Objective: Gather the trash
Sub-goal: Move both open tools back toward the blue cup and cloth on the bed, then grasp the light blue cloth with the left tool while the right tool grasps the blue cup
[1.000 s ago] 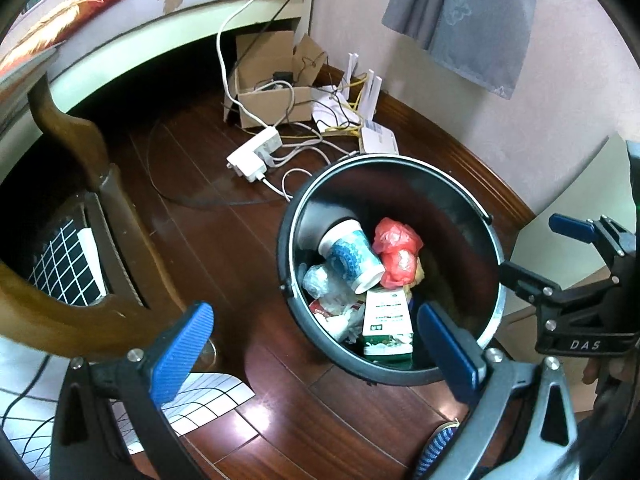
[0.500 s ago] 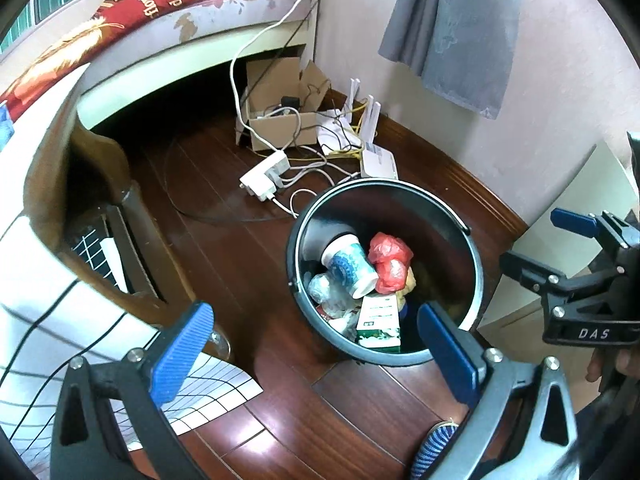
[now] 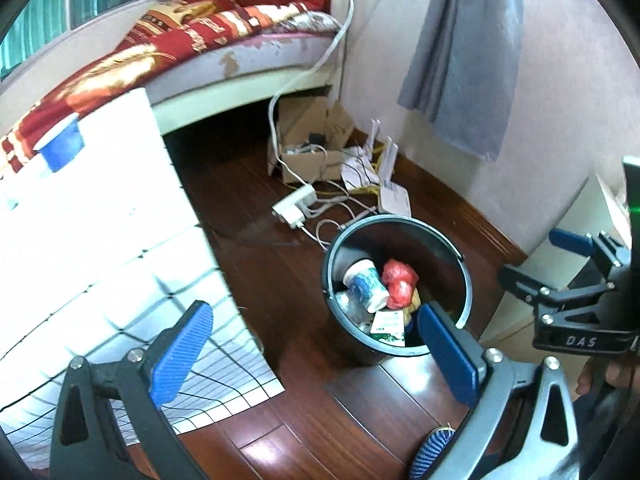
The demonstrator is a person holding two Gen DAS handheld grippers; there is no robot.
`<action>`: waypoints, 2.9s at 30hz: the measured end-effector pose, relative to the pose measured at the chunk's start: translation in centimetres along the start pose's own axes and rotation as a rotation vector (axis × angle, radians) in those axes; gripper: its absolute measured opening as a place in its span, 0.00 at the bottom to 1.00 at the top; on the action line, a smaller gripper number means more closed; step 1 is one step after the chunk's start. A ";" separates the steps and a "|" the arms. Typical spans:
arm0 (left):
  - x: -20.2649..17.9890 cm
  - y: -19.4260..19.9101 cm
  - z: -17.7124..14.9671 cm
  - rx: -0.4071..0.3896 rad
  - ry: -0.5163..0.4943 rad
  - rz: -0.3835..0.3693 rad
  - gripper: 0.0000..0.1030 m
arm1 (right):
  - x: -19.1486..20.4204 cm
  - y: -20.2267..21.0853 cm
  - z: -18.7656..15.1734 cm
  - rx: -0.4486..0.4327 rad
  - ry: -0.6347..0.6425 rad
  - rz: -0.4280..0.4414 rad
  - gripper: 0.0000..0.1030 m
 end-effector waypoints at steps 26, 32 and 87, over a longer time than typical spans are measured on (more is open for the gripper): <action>14.5 6.9 -2.3 -0.152 0.246 0.267 1.00 | 15.1 2.5 5.3 -0.180 0.218 0.224 1.00; 19.2 7.7 -2.5 -0.151 0.320 0.318 1.00 | 18.8 2.2 7.2 -0.186 0.261 0.290 1.00; 41.4 -3.3 8.9 -0.023 0.387 0.422 0.84 | 41.9 -14.9 29.7 -0.075 0.462 0.423 0.83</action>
Point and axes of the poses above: each gripper's, at about its wrist camera, not at the fingertips, and y roughly against the way its jaws point, x to its left, z to its top, the point moved 1 cm from there along -y, roughly the way its jaws point, and after that the axes turned 1 degree about -z, right-handed, at the moved point
